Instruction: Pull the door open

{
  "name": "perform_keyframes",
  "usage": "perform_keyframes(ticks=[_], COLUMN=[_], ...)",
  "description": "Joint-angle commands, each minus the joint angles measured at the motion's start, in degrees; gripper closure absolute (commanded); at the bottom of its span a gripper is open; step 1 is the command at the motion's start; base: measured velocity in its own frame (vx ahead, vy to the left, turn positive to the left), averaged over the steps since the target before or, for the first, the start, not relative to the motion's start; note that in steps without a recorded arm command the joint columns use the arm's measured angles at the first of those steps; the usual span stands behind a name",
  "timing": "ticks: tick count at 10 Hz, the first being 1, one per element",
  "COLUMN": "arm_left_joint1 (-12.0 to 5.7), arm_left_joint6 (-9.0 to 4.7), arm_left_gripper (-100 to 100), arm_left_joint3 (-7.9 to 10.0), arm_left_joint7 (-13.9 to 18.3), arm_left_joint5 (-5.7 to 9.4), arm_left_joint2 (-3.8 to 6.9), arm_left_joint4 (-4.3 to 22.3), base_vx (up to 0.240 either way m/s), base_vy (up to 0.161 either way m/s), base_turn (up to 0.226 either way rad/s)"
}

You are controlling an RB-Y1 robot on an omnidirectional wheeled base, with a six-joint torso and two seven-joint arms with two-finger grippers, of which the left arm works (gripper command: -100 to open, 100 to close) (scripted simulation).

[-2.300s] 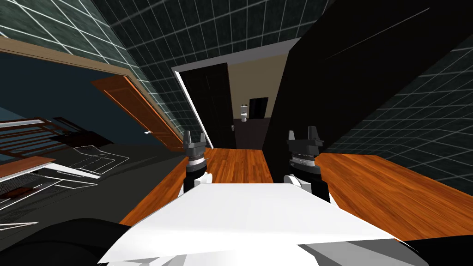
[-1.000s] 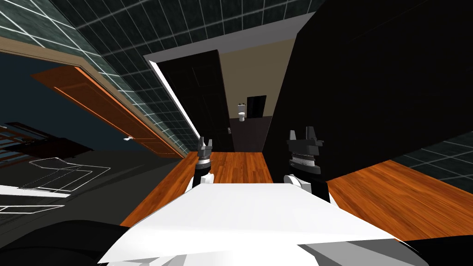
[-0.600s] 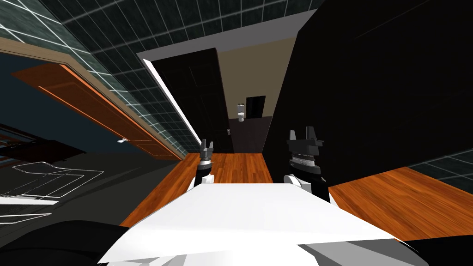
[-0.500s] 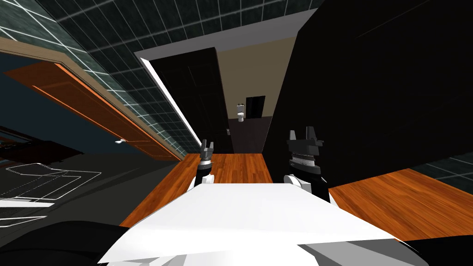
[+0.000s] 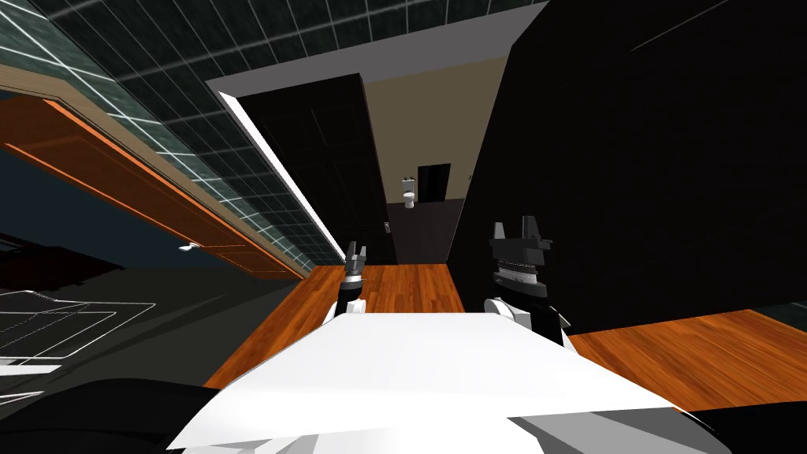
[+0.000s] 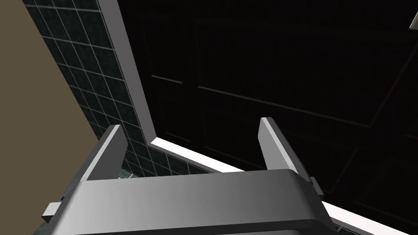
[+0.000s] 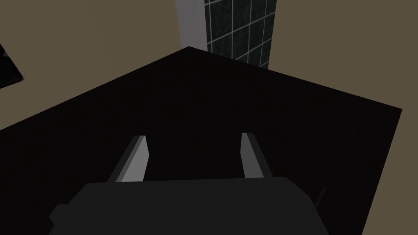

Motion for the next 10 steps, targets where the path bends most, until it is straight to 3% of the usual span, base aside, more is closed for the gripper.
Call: perform_keyframes(ticks=[1,10], arm_left_joint1=[-0.54,-3.85], arm_left_joint6=[-0.53,-2.0], arm_left_gripper=[-100,-100], arm_left_joint3=[0.3,1.55], arm_left_joint7=[0.2,0.8], arm_left_joint5=[0.15,0.72], arm_left_joint2=[0.41,1.9], arm_left_joint4=[2.5,15.1], base_vx=[0.089,0.1], base_vy=[0.0,0.0], base_turn=[-0.033,-0.04])
